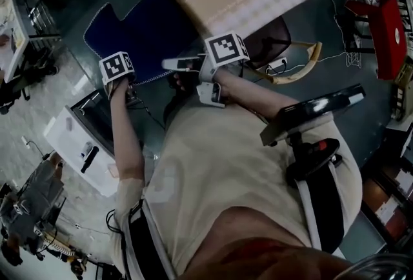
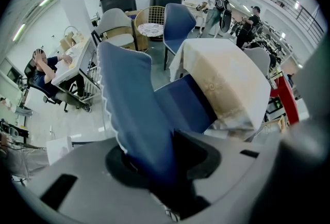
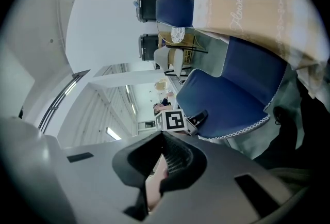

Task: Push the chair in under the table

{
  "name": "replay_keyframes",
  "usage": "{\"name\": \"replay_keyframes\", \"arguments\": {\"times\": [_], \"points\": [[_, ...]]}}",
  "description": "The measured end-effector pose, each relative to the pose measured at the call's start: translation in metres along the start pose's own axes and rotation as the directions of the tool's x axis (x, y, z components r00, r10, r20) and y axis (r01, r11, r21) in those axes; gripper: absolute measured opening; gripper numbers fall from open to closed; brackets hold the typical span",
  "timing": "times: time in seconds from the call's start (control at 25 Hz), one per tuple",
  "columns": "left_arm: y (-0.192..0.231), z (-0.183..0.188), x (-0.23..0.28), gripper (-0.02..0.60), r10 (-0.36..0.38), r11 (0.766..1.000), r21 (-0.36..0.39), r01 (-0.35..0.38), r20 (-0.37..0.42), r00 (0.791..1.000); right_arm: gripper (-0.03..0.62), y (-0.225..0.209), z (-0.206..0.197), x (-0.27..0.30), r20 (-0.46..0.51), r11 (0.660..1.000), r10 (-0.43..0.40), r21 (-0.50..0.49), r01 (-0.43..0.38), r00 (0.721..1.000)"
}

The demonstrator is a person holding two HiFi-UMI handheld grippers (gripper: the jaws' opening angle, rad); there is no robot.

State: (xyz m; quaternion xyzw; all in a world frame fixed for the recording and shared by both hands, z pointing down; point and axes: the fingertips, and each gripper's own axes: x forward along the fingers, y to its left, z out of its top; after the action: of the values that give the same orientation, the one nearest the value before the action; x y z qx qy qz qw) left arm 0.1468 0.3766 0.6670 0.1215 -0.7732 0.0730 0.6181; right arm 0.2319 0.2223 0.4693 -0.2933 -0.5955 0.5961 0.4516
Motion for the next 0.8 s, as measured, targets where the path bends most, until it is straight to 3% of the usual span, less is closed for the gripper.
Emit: {"name": "replay_keyframes", "arguments": {"times": [0.8], "points": [[-0.003, -0.005, 0.008, 0.140, -0.061, 0.997, 0.039, 0.059, 0.046, 0.997, 0.011, 0.005, -0.016, 0.011, 0.044, 1.000, -0.001, -0.031, 0.002, 0.999]]}}
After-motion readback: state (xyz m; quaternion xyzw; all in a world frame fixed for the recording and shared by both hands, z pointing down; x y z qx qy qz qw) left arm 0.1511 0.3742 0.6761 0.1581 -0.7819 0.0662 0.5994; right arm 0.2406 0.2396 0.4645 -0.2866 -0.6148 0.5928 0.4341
